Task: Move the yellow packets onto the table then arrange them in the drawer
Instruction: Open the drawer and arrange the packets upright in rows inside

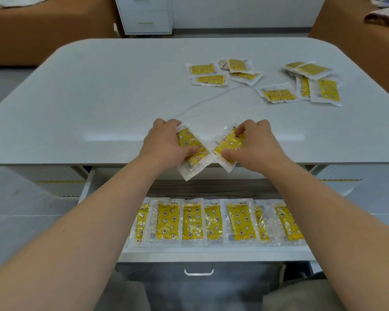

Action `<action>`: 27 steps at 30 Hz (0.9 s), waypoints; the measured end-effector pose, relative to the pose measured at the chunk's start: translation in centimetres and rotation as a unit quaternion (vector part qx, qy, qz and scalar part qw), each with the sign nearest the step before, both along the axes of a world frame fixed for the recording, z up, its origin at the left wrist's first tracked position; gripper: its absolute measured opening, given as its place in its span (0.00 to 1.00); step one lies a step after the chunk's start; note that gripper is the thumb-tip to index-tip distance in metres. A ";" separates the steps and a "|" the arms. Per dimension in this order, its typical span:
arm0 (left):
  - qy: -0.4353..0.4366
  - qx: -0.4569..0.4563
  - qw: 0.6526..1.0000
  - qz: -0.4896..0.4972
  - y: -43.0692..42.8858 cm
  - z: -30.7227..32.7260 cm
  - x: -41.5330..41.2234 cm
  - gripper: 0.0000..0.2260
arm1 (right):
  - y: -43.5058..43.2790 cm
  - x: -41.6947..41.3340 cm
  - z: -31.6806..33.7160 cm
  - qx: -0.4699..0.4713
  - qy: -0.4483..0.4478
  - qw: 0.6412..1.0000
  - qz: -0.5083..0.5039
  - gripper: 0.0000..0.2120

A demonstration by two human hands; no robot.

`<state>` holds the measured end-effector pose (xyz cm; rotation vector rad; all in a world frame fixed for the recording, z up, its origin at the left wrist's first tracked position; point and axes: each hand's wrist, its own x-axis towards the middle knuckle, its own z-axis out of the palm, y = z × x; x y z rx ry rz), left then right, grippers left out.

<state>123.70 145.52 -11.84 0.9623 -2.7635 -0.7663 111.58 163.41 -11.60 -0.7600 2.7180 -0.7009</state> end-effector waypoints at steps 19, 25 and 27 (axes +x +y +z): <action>-0.281 0.064 0.938 -0.193 1.0 1.7 2.9 0.18 | -0.3 2.4 2.0 -0.012 -0.085 0.979 0.187 0.12; -0.357 0.021 0.908 -0.220 1.2 -0.6 2.5 0.15 | -0.1 3.7 1.8 0.130 -0.115 0.944 0.280 0.12; -0.373 0.033 0.899 -0.226 1.3 -1.7 2.4 0.16 | 0.0 3.9 1.4 0.178 -0.117 0.932 0.294 0.10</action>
